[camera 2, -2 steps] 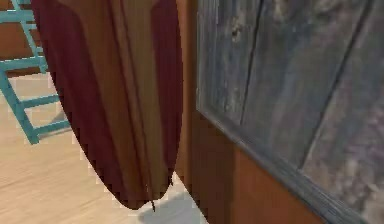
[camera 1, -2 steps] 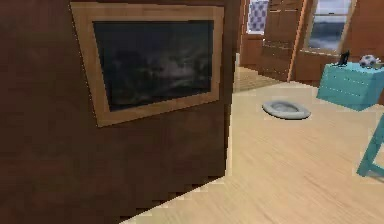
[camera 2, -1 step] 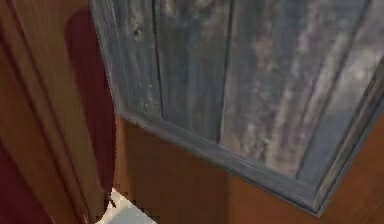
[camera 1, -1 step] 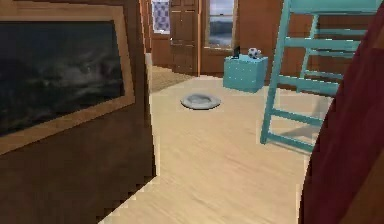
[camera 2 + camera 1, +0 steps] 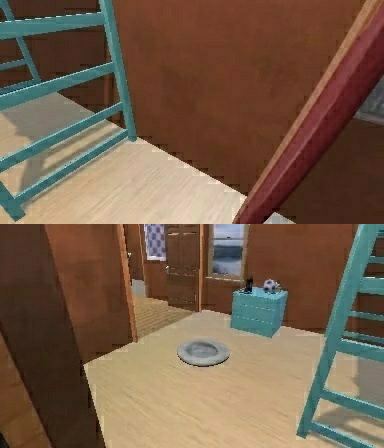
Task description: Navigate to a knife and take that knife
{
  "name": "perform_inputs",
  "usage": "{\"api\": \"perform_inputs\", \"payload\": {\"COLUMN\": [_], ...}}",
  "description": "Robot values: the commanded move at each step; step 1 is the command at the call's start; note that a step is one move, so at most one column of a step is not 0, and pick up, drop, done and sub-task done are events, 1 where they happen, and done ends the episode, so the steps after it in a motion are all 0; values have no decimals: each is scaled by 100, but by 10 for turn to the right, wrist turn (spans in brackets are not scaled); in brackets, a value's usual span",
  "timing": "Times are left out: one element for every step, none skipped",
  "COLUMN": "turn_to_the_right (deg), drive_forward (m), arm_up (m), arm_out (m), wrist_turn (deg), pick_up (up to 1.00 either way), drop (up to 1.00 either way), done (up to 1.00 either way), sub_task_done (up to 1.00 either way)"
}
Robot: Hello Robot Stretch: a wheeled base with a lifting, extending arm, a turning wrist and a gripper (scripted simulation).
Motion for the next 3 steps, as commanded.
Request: {"api": "perform_inputs", "payload": {"turn_to_the_right": [30, -90, 0], "drive_forward": [0, 0, 40], "arm_up": [0, 0, 0], "arm_out": [0, 0, 0], "wrist_turn": [0, 0, 0], "pick_up": [0, 0, 0], "drop": [0, 0, 0], "done": [0, 0, 0], "sub_task_done": [0, 0, 0]}}
